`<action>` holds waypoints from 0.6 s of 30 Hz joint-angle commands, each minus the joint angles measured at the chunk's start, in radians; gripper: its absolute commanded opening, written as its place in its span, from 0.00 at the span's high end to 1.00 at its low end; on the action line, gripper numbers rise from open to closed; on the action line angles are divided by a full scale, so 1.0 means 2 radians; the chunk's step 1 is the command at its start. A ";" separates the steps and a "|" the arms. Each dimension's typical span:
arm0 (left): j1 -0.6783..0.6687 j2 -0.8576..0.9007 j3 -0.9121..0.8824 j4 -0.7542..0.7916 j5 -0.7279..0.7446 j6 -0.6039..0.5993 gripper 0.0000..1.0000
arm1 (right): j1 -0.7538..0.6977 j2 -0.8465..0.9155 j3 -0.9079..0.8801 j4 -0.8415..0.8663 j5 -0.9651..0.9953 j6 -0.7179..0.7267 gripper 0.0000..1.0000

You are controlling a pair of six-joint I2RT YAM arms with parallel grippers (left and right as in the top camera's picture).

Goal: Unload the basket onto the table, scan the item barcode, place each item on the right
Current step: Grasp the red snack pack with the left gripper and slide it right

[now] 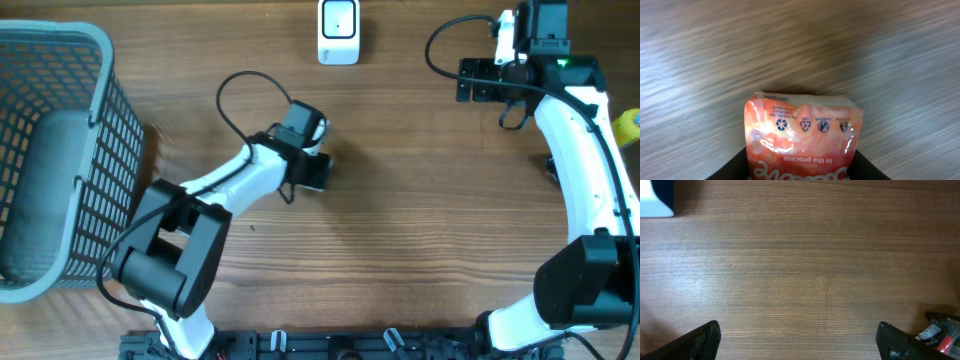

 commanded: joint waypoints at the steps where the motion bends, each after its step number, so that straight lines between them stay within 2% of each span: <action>1: -0.027 0.006 -0.003 0.047 -0.009 -0.074 0.55 | -0.002 0.003 -0.001 -0.004 0.010 0.012 0.00; 5: -0.028 0.006 -0.003 0.058 -0.017 -0.221 0.60 | -0.002 0.003 -0.001 -0.006 0.009 0.013 0.00; 9: -0.028 0.006 -0.003 0.034 -0.017 -0.419 0.59 | -0.002 0.003 -0.001 -0.008 0.008 0.015 0.00; 11: -0.029 0.006 -0.003 0.030 -0.008 -0.510 0.43 | -0.002 0.003 -0.001 -0.008 0.004 0.015 0.00; 12: -0.031 0.006 -0.003 0.035 -0.002 -0.539 0.00 | -0.002 0.003 -0.001 -0.008 0.002 0.015 0.01; 14: -0.033 0.006 -0.003 0.045 0.009 -0.566 0.00 | -0.002 0.003 -0.001 -0.008 -0.002 0.015 0.00; 18: -0.036 0.001 -0.003 0.083 0.017 -0.570 0.00 | -0.002 0.003 -0.001 -0.008 -0.007 0.015 0.00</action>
